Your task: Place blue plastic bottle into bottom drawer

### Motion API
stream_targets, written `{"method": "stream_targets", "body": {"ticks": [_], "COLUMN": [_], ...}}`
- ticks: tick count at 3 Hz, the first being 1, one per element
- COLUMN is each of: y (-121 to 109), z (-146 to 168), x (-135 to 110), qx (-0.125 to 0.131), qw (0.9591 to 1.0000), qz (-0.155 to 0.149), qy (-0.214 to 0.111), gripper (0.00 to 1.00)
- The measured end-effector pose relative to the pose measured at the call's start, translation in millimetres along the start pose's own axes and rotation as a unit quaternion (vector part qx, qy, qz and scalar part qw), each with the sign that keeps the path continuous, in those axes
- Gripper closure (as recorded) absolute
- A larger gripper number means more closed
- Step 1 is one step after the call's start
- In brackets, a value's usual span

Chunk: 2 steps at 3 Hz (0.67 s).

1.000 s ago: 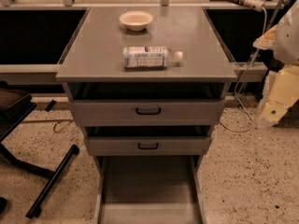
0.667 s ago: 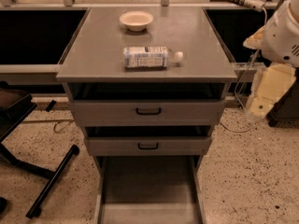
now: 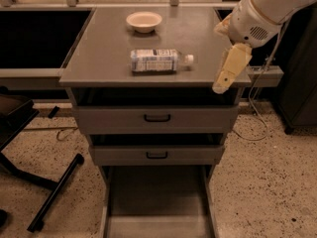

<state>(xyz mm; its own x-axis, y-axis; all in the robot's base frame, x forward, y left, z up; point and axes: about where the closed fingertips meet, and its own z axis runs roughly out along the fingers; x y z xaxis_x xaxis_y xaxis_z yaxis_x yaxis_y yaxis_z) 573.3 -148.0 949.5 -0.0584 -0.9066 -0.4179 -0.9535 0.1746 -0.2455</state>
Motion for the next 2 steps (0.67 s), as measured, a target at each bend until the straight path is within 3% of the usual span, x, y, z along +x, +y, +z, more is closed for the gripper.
{"method": "stream_targets", "body": {"ticks": [2], "y": [-7.0], "z": [14.3], "x": [-4.7], "qx": [-0.005], "qw": [0.9999], "qz": [-0.01], "qy": [-0.001], "gripper": [0.0]}}
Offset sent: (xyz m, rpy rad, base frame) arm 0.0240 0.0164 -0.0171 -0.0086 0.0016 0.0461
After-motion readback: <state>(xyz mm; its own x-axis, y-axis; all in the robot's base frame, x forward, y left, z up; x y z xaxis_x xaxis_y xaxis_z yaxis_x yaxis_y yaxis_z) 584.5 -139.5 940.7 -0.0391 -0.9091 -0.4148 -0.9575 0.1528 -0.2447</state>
